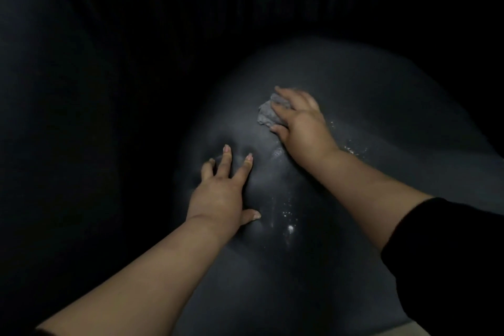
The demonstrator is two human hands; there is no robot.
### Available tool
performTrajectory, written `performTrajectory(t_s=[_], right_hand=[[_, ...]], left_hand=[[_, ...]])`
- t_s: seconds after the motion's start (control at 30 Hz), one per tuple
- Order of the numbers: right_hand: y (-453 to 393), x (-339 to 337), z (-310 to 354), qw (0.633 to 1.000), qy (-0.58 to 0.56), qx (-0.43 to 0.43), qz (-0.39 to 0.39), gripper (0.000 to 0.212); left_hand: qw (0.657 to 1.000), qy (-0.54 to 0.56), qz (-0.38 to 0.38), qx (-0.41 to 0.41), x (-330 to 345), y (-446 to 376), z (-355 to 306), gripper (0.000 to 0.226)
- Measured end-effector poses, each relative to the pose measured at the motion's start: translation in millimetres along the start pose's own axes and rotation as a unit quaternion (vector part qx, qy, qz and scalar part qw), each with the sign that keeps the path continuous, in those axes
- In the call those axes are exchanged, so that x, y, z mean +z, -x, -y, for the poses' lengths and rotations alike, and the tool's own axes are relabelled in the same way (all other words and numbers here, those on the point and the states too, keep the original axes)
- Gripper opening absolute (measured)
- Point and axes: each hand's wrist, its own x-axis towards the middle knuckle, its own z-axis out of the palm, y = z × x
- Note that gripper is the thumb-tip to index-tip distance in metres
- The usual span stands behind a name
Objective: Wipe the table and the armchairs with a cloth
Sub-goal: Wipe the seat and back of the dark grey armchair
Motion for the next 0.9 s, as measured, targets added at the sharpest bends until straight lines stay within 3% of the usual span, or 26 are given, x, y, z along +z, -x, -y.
performTrajectory(t_s=[0.3,0.43,0.57,0.73,0.83,0.9], right_hand=[[62.6,-17.3,-2.5,0.995,-0.059,-0.02,0.075,0.03],[34.3,-22.8,-1.4,0.997,-0.059,-0.007,-0.04,0.029],[19.9,-8.1,-3.8,0.998,-0.052,0.002,0.024,0.032],[49.8,-3.8,-6.6,0.997,-0.069,-0.017,-0.021,0.019],[40.3,-23.9,-21.7,0.988,-0.083,0.024,-0.13,0.012],[29.2,-41.1,-40.0,0.979,-0.081,0.078,-0.167,0.018]], left_hand=[[1.0,-0.004,0.012,-0.004,-2.1,-0.4,-1.6,0.11],[1.0,-0.004,0.011,-0.003,-0.6,-0.6,-1.0,0.111],[1.0,-0.012,0.007,0.0,3.0,-2.3,1.6,0.111],[1.0,-0.024,0.0,0.001,7.1,-3.8,2.6,0.112],[1.0,-0.027,-0.004,0.003,8.5,-4.6,3.2,0.113],[1.0,-0.025,-0.009,0.003,9.9,-4.8,3.7,0.113]])
